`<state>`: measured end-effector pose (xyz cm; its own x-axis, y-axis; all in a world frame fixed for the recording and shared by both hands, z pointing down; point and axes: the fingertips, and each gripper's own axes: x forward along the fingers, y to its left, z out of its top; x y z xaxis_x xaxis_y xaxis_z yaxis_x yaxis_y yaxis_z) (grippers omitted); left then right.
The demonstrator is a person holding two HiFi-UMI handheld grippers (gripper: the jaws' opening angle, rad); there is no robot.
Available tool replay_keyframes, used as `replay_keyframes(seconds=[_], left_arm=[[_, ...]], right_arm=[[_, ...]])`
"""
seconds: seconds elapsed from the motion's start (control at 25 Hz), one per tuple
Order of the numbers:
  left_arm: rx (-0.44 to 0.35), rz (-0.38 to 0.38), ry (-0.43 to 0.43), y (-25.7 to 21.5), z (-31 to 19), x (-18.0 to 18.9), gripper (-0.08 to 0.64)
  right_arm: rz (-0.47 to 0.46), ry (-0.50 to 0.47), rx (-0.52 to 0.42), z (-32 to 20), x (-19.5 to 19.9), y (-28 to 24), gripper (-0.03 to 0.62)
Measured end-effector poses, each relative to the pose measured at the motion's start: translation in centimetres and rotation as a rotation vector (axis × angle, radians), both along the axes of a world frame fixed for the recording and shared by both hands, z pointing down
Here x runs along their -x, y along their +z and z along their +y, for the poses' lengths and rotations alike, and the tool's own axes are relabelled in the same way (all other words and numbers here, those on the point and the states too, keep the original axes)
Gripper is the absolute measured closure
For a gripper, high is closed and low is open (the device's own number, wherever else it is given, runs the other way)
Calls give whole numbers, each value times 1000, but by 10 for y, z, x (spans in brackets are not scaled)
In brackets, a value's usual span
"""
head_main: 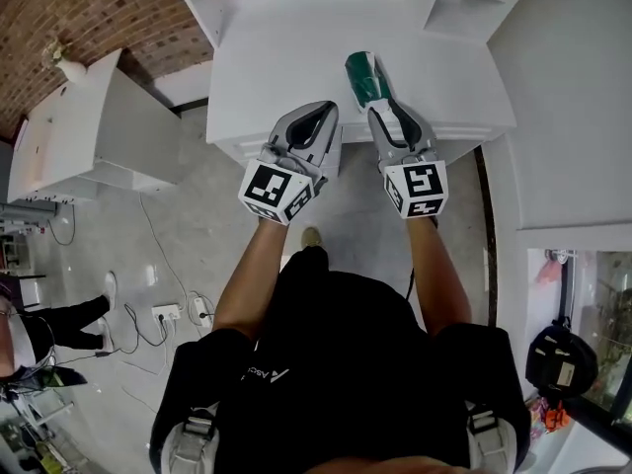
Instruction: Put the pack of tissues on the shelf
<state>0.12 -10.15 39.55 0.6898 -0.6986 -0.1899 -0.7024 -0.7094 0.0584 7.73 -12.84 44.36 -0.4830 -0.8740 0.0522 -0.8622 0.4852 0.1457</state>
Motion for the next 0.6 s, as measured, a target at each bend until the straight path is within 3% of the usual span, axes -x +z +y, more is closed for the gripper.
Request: replay_keyframes(seconds=[0.24,0.6], left_arm=[[2,-4,62,12,-50,19,558],[38,-18,135,37,-98,24,558]], right_arm=[[40,79,83,-57,5,42,345],[114,159,274,-116,-8,132,224]])
